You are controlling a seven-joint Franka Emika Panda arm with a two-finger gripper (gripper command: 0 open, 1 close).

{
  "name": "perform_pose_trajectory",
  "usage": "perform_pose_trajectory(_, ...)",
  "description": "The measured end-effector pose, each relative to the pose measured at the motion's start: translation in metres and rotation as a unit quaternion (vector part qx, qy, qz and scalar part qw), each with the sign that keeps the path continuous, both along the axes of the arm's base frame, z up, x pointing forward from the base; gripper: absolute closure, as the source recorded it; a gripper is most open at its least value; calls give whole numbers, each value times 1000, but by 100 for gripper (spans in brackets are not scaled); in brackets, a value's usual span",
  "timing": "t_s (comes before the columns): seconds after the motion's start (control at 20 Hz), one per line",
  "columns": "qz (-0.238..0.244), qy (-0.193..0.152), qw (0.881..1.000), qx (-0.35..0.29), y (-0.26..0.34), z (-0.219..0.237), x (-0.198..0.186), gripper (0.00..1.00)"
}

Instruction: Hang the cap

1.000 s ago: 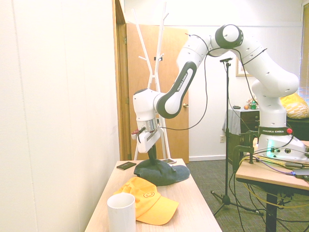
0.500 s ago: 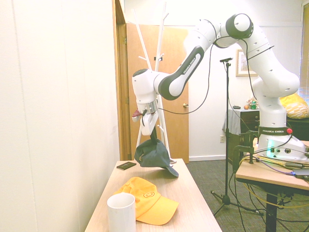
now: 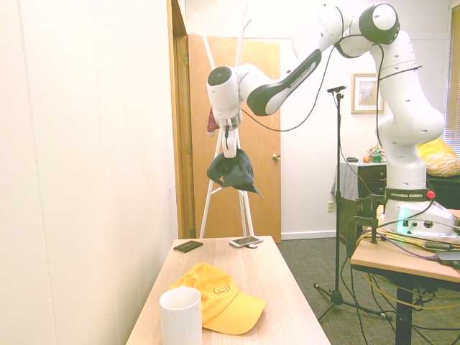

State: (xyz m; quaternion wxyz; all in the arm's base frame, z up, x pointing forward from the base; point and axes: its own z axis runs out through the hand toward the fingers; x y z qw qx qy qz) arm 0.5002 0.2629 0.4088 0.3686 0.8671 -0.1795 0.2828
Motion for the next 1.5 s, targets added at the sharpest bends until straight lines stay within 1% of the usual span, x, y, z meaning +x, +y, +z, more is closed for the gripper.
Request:
perform_pose_trajectory(0.15,-12,-41,998,-47,-44,62,11,100)
perform_pose_trajectory(0.25,-17,-69,995,-63,-69,108,10,100)
perform_pose_trajectory(0.35,-23,-93,993,-69,-83,159,4,100)
perform_pose_trajectory(0.55,-30,-137,988,-60,-91,252,-17,100)
perform_pose_trajectory(0.65,-37,-153,986,-58,-96,286,-24,100)
perform_pose_trajectory(0.85,-49,-182,980,-64,-117,339,-25,100)
perform_pose_trajectory(1.0,-62,-192,977,-63,-138,367,-25,100)
perform_pose_trajectory(1.1,-68,-197,976,-62,-151,376,-22,100)
perform_pose_trajectory(1.3,-85,-201,974,-61,-188,376,-7,100)
perform_pose_trajectory(1.5,-98,-195,975,-49,-221,366,9,100)
